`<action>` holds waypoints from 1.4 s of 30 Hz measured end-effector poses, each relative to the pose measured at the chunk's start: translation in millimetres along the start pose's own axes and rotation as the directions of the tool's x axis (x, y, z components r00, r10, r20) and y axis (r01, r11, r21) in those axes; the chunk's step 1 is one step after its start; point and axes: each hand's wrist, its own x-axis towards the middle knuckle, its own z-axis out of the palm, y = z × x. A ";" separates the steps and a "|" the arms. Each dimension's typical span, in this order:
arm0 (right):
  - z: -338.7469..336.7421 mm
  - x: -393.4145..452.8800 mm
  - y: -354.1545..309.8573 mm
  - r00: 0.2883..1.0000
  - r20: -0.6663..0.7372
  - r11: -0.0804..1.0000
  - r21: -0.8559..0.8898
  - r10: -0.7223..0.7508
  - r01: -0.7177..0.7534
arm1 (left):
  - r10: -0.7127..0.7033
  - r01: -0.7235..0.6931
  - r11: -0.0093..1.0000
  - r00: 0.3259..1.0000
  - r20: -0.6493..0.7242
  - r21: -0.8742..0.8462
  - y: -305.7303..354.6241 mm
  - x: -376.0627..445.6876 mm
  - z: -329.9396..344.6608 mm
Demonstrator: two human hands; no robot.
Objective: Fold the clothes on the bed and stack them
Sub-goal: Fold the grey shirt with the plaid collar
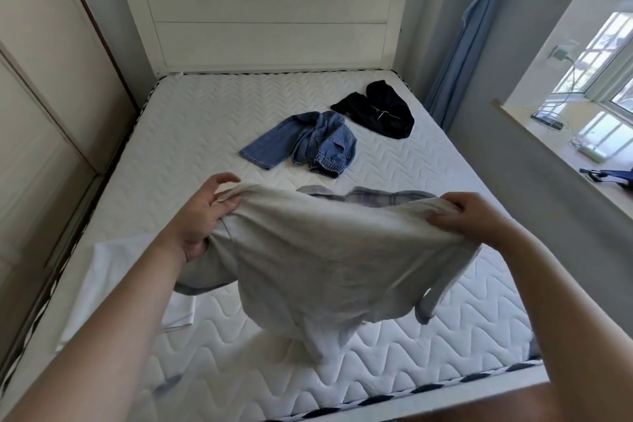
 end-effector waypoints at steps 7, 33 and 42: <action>-36.1 7.4 5.4 0.952 -0.282 0.991 -0.091 -0.119 0.097 | 0.271 -0.262 0.957 0.961 -0.056 0.124 33.2 7.1 -2.2; 5.3 215.9 84.6 0.994 -0.033 0.956 0.278 0.105 -0.092 | -0.010 0.199 0.793 0.949 -0.314 0.576 -38.6 188.6 60.8; 94.6 315.5 108.9 0.969 0.007 0.967 0.075 0.245 -0.245 | -0.131 0.400 0.764 0.865 -0.485 0.506 -120.5 280.3 55.7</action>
